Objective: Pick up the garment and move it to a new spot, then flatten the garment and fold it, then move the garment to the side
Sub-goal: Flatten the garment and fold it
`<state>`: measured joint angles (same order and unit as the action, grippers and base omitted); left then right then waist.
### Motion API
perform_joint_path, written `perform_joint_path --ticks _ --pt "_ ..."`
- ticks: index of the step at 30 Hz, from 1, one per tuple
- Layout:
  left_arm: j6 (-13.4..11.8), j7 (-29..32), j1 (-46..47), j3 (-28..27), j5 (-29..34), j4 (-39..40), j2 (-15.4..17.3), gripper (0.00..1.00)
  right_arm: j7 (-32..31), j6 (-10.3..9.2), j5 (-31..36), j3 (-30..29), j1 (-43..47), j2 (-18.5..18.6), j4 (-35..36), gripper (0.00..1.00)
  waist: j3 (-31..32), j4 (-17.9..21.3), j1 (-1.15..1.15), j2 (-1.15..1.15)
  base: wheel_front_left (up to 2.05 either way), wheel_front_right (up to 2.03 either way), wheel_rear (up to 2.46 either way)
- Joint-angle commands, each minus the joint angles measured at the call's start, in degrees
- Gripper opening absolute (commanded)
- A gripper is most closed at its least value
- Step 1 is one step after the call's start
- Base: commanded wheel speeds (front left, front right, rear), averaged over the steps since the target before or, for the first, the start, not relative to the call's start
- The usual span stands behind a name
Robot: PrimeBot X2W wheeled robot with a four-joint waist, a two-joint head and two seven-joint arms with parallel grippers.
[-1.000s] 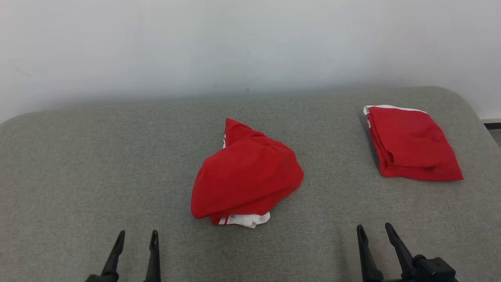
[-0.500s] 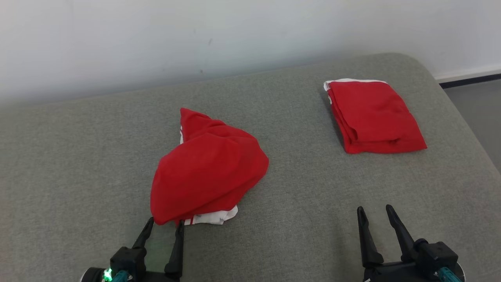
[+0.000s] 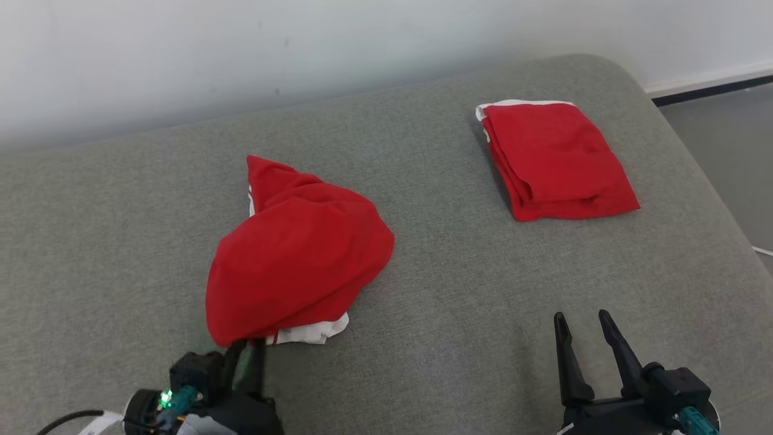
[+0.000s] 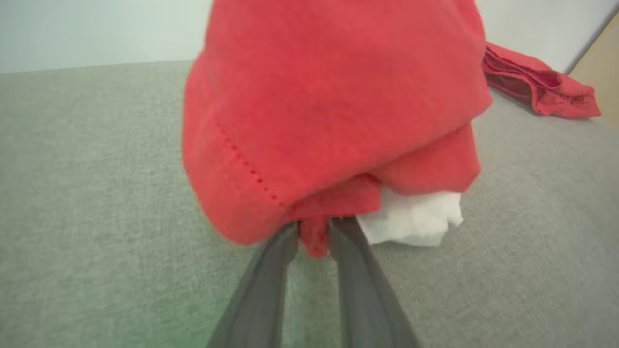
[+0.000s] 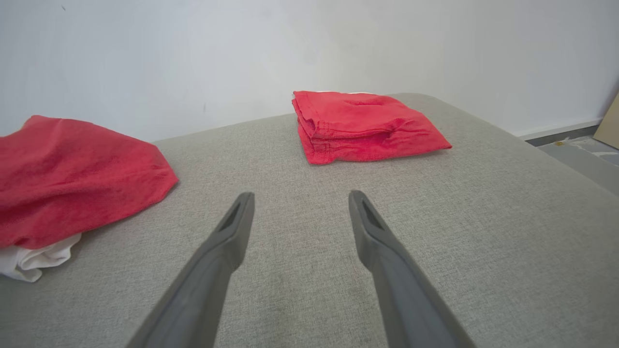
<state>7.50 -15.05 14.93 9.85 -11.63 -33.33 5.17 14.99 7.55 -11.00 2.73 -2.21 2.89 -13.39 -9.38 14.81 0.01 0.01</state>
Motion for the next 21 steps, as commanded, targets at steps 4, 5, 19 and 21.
perform_joint_path --ticks 4,5,19,21 --pt "-0.08 -0.17 -0.3 -0.4 -1.4 3.07 -0.11 0.0 0.25 -0.15 -0.48 -0.13 0.66 -0.01 0.11 1.0 1.06 -2.08 -0.01 -0.01 0.0 0.0 0.0" --pt "-0.08 -0.17 -0.82 -0.39 -1.48 3.81 -0.02 0.0 0.25 -0.15 -0.51 0.0 0.89 0.0 0.0 1.0 1.32 -2.53 -0.01 -0.01 0.0 0.0 0.0" --pt "-0.07 -0.17 -10.66 -0.67 -2.23 18.63 1.18 0.0 0.25 -0.15 -1.8 -0.02 3.69 0.01 -0.93 1.0 5.92 -13.09 -0.01 -0.01 0.0 0.0 0.0" --pt "-0.07 -0.17 -12.78 -1.21 -1.86 20.36 1.23 0.0 0.25 -0.15 -2.06 0.13 3.69 0.01 -0.89 1.0 6.31 -14.44 -0.01 -0.01 0.0 0.0 0.0"
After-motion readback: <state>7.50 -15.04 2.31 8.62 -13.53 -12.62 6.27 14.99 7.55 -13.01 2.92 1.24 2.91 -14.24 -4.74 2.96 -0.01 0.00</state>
